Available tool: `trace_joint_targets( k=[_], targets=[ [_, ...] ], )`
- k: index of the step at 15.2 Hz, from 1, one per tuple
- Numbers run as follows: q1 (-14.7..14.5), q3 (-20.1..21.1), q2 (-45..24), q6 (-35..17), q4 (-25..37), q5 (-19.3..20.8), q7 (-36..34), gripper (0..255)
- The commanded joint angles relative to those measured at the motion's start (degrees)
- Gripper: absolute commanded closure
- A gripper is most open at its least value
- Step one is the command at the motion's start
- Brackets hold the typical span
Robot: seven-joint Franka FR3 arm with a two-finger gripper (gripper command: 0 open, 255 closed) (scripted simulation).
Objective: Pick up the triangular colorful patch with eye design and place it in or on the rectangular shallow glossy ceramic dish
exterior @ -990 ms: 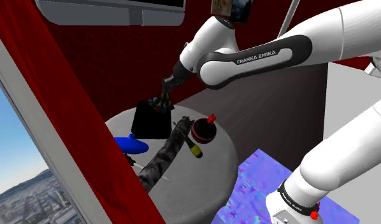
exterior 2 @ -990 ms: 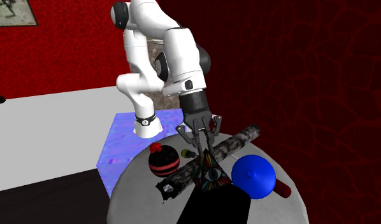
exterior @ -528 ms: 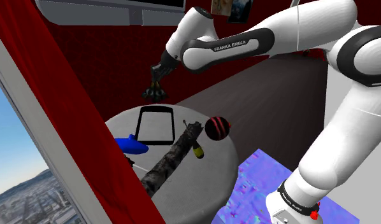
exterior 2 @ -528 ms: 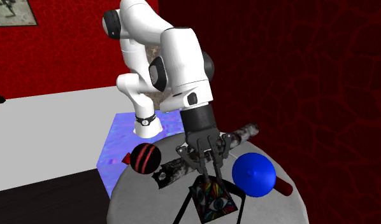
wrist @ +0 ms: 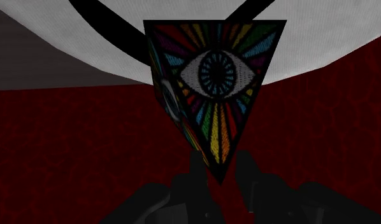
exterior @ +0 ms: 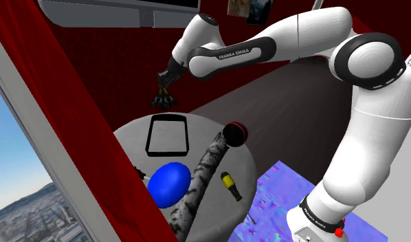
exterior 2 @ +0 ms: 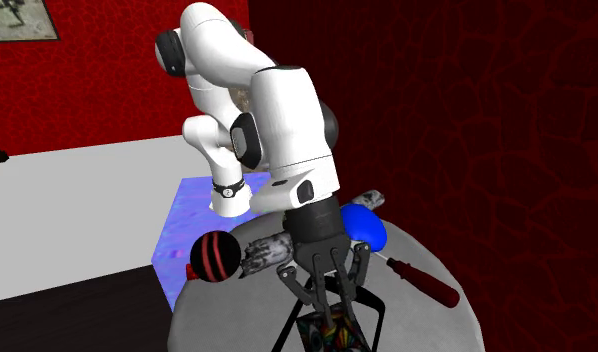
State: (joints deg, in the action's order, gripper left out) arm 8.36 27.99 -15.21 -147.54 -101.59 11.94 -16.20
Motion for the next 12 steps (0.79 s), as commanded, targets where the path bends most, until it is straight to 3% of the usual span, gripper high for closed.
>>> trace_joint_targets(
  k=[1, 12],
  targets=[
    [-0.2, -0.3, -0.4, -1.4, -1.0, 0.6, -0.4, 255],
    [-1.7, -2.4, -3.8, -8.6, -5.0, 4.5, -3.4, 255]
  ],
)
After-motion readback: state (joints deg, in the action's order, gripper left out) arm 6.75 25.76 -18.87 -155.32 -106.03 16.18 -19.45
